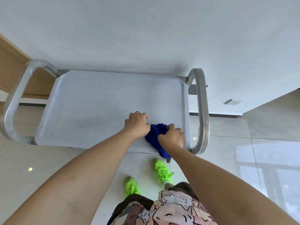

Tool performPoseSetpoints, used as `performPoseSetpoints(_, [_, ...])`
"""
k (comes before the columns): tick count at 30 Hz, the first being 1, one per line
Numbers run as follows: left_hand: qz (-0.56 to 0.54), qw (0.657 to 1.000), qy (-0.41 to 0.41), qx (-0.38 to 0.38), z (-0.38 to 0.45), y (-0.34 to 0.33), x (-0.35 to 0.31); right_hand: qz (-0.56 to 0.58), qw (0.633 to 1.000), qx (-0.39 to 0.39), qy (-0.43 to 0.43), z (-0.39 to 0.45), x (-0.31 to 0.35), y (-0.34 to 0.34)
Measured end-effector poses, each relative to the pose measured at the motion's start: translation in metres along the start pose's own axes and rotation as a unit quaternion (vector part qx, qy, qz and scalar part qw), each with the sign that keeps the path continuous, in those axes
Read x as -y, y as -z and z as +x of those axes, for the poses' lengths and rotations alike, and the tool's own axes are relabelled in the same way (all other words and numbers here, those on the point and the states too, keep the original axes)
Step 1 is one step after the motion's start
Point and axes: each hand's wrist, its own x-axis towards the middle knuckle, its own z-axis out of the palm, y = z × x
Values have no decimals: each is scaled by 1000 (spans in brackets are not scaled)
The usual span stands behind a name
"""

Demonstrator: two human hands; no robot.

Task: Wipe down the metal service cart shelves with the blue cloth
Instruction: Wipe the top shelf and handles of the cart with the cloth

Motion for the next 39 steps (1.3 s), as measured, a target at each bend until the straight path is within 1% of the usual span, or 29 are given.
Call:
performPoseSetpoints(3, [2, 1000, -3, 5, -2, 3, 9, 37, 999, 26, 21, -8, 4, -3])
performPoseSetpoints(4, [-4, 1000, 3, 6, -3, 5, 12, 57, 998, 29, 10, -9, 6, -3])
performPoseSetpoints(6, [-10, 1000, 9, 3, -6, 9, 16, 121, 991, 43, -40, -11, 10, -2])
performPoseSetpoints(8, [-4, 1000, 5, -5, -8, 14, 19, 154, 983, 75, -70, -13, 14, 0])
performPoseSetpoints(9, [-1, 1000, 3, -10, -9, 16, 20, 149, 983, 90, -60, -15, 16, 0])
performPoseSetpoints(13, [4, 1000, 0, -29, -12, 25, 26, 147, 982, 118, 28, -19, 24, -4])
performPoseSetpoints(15, [9, 999, 2, -36, -13, 27, 28, 198, 967, 150, 47, -21, 26, -2])
performPoseSetpoints(17, [13, 999, 6, -42, -12, 29, 29, 306, 933, 188, 27, -21, 24, 5])
performPoseSetpoints(18, [16, 999, 7, -43, -12, 29, 29, 346, 918, 194, 16, -20, 22, 9])
performPoseSetpoints(19, [19, 999, 7, -43, -12, 29, 28, 363, 913, 188, 9, -18, 20, 13])
performPoseSetpoints(20, [20, 999, 5, -40, -12, 28, 27, 346, 924, 163, 3, -15, 17, 16])
performPoseSetpoints(22, [21, 999, -1, -35, -13, 25, 23, 213, 974, 73, 6, -12, 12, 21])
performPoseSetpoints(23, [23, 999, -4, -36, -14, 23, 21, 145, 989, 37, 11, -13, 12, 23])
performPoseSetpoints(24, [27, 999, -5, -37, -14, 22, 18, 108, 994, 26, 21, -15, 12, 24])
performPoseSetpoints(25, [30, 999, -7, -37, -15, 21, 15, 104, 993, 36, 35, -16, 14, 22])
performPoseSetpoints(29, [25, 999, -17, -42, -17, 22, 3, 160, 979, 100, 79, -23, 34, 14])
performPoseSetpoints(32, [7, 997, -21, -79, -17, 31, 1, 265, 951, 145, 69, -23, 41, 13])
performPoseSetpoints(34, [-7, 995, -19, -94, -16, 38, 3, 320, 936, 137, 51, -18, 37, 19])
performPoseSetpoints(35, [-11, 995, -18, -94, -16, 40, 4, 326, 937, 117, 40, -15, 33, 23])
performPoseSetpoints(36, [-14, 996, -15, -93, -16, 42, 6, 308, 947, 90, 28, -12, 28, 28])
performPoseSetpoints(37, [-15, 996, -14, -90, -17, 43, 7, 264, 962, 60, 16, -10, 23, 32])
performPoseSetpoints(39, [-15, 996, -11, -86, -17, 41, 10, 125, 992, 9, 11, -8, 14, 36])
